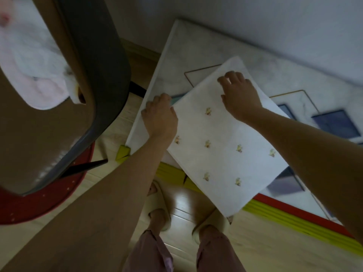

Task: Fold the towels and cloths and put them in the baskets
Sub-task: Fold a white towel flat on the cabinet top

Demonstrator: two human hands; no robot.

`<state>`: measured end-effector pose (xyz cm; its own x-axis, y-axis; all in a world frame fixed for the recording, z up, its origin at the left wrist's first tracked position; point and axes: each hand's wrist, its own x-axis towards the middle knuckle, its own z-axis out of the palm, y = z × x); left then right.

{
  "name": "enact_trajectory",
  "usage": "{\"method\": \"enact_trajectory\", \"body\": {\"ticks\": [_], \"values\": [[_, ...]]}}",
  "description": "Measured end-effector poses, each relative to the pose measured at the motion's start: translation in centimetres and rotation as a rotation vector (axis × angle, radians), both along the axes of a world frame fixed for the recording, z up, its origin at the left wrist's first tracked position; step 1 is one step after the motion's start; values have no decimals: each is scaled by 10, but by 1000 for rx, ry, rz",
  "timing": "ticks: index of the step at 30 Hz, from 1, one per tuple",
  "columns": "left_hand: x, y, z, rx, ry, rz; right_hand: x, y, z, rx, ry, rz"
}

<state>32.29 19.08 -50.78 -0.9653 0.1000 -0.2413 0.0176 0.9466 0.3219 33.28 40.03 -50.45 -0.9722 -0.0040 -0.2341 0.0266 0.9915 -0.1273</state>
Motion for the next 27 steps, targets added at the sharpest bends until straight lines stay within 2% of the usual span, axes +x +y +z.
{"method": "enact_trajectory", "body": {"ticks": [6,10,13,17,18,24,27], "values": [[75,42,14,148,-157,-214,88,38,22,-59,-176,107],[145,71,14,154,-255,-321,147,72,29,26,-230,249],[193,91,3,96,-331,-391,182,104,23,92,-202,392],[236,117,-15,-115,-243,-513,208,136,6,162,-179,505],[244,123,-22,-160,-275,-532,210,140,-1,181,-186,513],[253,143,-32,-230,-244,-385,209,138,-23,230,-207,480],[251,140,-32,-315,-163,-426,206,133,-27,267,-153,503]]}}
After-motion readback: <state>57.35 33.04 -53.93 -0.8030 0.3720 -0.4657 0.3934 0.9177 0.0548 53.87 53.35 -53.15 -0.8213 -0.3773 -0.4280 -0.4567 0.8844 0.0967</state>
